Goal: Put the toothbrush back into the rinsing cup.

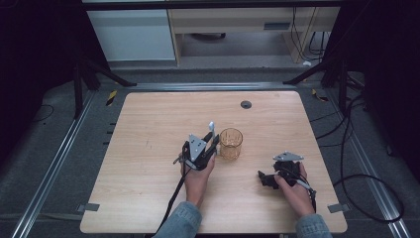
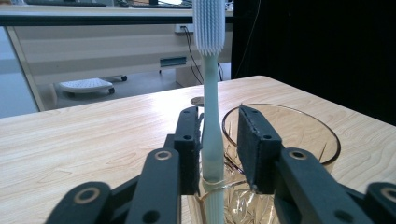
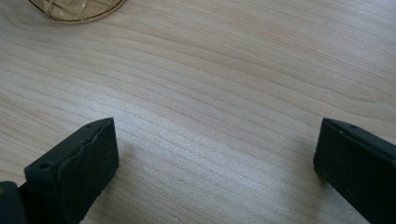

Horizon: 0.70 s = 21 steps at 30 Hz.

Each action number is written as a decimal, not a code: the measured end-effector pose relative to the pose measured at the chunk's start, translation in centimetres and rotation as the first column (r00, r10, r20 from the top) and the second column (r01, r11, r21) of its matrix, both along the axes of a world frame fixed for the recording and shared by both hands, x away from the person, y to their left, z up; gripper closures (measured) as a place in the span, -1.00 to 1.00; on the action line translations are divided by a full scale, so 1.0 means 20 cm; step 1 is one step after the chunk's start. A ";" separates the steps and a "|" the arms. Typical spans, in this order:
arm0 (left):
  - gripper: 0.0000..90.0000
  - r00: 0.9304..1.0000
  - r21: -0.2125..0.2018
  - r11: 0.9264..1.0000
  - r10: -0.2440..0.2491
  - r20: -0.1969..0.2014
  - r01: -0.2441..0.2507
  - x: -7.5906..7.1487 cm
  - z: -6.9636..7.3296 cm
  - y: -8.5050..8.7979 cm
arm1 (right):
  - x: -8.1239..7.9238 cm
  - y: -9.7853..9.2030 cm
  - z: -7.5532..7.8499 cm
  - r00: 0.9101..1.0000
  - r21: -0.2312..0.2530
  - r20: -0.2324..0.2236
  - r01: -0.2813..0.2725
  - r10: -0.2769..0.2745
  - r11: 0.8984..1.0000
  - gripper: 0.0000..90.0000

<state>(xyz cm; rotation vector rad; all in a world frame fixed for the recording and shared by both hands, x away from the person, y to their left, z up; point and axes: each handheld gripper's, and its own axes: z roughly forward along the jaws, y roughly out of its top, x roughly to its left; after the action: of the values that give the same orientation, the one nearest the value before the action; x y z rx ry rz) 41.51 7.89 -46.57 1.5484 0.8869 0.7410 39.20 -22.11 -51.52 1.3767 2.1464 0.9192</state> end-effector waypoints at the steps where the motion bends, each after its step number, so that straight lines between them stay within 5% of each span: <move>1: 0.47 1.000 0.002 1.000 -0.003 -0.003 0.003 0.00 0.00 0.00 | 0.00 0.00 0.00 1.000 0.002 -0.002 0.000 0.000 1.000 -0.99; 13: -0.20 0.999 0.021 0.999 -0.031 -0.022 0.031 0.00 0.08 0.08 | 0.00 0.00 0.00 1.000 0.000 0.000 0.000 0.000 1.000 -0.99; 21: -0.54 0.991 0.097 0.991 -0.087 -0.100 0.096 0.01 0.11 0.10 | 0.00 0.00 0.00 1.000 0.001 -0.001 0.000 0.000 1.000 -0.99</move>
<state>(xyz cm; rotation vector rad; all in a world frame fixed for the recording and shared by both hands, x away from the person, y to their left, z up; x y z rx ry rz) 41.64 9.89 -44.32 1.7148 0.8527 0.6590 39.19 -22.10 -51.50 1.3784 2.1472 0.9198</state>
